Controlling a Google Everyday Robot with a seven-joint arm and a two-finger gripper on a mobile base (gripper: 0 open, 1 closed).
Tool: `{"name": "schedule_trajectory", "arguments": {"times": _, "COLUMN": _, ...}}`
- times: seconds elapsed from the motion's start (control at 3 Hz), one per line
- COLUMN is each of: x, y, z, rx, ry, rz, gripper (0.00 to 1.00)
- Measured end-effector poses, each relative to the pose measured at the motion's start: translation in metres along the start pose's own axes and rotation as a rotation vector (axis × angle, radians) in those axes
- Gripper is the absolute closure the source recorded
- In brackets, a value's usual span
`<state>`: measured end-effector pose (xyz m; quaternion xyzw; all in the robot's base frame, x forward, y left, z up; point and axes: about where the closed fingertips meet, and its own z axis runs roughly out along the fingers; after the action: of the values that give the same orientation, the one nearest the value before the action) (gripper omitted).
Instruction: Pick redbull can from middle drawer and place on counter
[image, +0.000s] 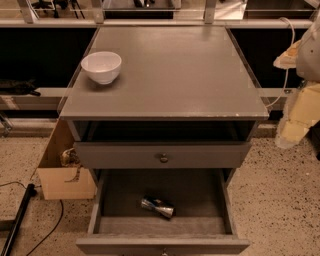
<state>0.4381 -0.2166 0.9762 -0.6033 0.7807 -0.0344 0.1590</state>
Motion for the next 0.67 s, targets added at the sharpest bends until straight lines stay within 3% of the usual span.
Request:
{"name": "schedule_trajectory", "arguments": {"times": 0.33, "x": 0.0, "y": 0.0, "z": 0.0, "rx": 0.0, "ry": 0.0, "rz": 0.0, "gripper": 0.0}}
{"name": "schedule_trajectory", "arguments": {"times": 0.67, "x": -0.004, "y": 0.006, "z": 0.011, "rx": -0.032, "ry": -0.082, "rz": 0.047, "gripper": 0.0}}
